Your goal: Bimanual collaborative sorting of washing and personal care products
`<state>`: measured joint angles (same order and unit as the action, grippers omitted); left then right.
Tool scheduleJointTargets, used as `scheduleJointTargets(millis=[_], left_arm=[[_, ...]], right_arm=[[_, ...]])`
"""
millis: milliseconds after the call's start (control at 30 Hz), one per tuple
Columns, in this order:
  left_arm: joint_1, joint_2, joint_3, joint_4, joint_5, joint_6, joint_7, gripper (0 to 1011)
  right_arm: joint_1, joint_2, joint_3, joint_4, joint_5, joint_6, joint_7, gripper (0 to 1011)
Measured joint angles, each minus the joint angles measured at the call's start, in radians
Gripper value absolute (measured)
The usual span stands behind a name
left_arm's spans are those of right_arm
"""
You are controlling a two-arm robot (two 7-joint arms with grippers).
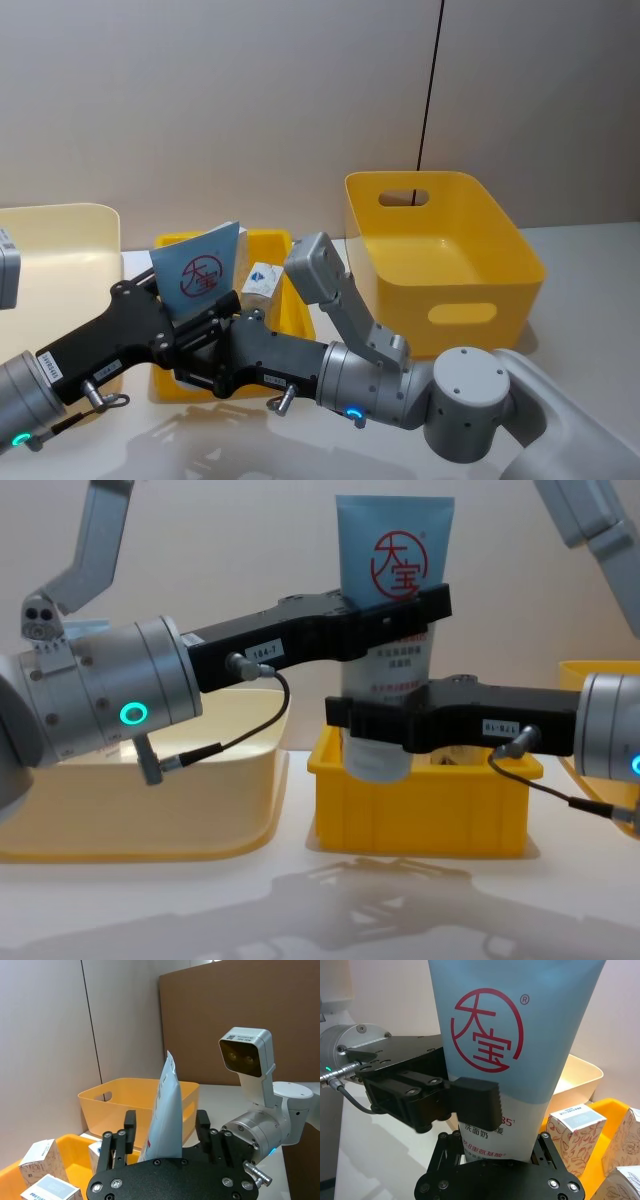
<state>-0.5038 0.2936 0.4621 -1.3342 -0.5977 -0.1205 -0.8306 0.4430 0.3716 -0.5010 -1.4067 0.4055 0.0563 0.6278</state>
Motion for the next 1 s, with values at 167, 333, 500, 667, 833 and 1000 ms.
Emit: scheduleJointTargets(millis=[167,333,500,667,833,1000], left_arm=[[0.000,0.000,0.000,0.000,0.000,0.000,0.000,850],[0.000,-0.001,0.000,0.000,0.000,0.000,0.000,979],[0.000,-0.001,0.000,0.000,0.000,0.000,0.000,1003],[0.000,-0.001,0.000,0.000,0.000,0.000,0.000,1003],[0.000,0.000,0.000,0.000,0.000,0.000,0.000,1003],[0.000,0.000,0.000,0.000,0.000,0.000,0.001,1003]], right_arm=[[0.000,0.000,-0.001,0.000,0.000,-0.001,0.000,520],[-0.003,0.001,0.002,-0.003,0.003,-0.001,-0.002,521],[-0.017,0.006,0.017,-0.017,0.014,-0.001,-0.022,521],[-0.041,0.014,0.042,-0.041,0.028,-0.001,-0.060,520],[-0.070,0.023,0.074,-0.069,0.040,-0.002,-0.107,521],[-0.091,0.028,0.101,-0.091,0.043,-0.007,-0.151,520]])
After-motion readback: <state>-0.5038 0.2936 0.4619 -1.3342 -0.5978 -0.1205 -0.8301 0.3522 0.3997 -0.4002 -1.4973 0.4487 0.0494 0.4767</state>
